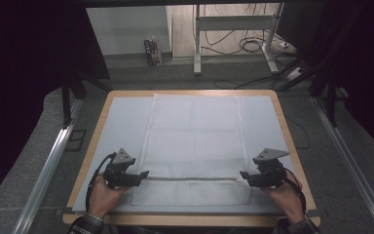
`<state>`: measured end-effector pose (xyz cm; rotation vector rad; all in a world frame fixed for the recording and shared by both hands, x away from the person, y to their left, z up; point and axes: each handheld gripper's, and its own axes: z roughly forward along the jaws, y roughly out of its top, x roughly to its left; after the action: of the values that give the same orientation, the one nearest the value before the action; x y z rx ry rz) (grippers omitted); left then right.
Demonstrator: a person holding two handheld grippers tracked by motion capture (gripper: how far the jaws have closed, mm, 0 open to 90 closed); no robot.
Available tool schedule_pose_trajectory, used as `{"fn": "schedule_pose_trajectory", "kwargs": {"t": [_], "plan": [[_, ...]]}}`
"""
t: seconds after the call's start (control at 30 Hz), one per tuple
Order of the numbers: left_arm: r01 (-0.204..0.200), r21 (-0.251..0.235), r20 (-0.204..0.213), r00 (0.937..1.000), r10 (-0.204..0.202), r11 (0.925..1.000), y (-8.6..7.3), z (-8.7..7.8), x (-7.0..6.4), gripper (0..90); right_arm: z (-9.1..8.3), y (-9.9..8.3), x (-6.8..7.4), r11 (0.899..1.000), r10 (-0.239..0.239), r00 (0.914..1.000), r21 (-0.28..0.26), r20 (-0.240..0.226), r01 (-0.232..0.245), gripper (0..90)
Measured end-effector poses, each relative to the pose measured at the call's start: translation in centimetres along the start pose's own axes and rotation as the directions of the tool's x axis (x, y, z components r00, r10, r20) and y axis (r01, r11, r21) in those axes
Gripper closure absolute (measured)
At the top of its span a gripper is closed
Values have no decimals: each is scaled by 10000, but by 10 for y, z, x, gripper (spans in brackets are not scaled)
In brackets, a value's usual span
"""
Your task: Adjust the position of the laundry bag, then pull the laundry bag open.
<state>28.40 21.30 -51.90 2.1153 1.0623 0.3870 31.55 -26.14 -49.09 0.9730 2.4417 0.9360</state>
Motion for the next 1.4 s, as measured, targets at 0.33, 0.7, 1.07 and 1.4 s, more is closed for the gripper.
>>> {"fn": "schedule_pose_trajectory", "kwargs": {"t": [0.33, 0.7, 1.07, 1.4], "plan": [[-212, 128, -240, 9995, 215, 9997, -5, -7, -11, 84, -3, -4, 4, 9998, -4, 9997, -207, -261, -1, 142], [-268, 496, -294, 9992, 283, 9984, -15, -11, -11, 30, -3, -12, 7, 9999, -154, 9982, -2, -574, 154, 61], [-352, 291, -265, 9990, 360, 9990, -17, -9, -10, 17, -5, -13, 6, 9998, -94, 9964, -181, -846, 79, 16], [-634, 360, -210, 9977, 642, 9973, -17, -6, -11, 10, -1, -16, 7, 9998, -139, 9934, 107, -1139, 152, 0]]}}
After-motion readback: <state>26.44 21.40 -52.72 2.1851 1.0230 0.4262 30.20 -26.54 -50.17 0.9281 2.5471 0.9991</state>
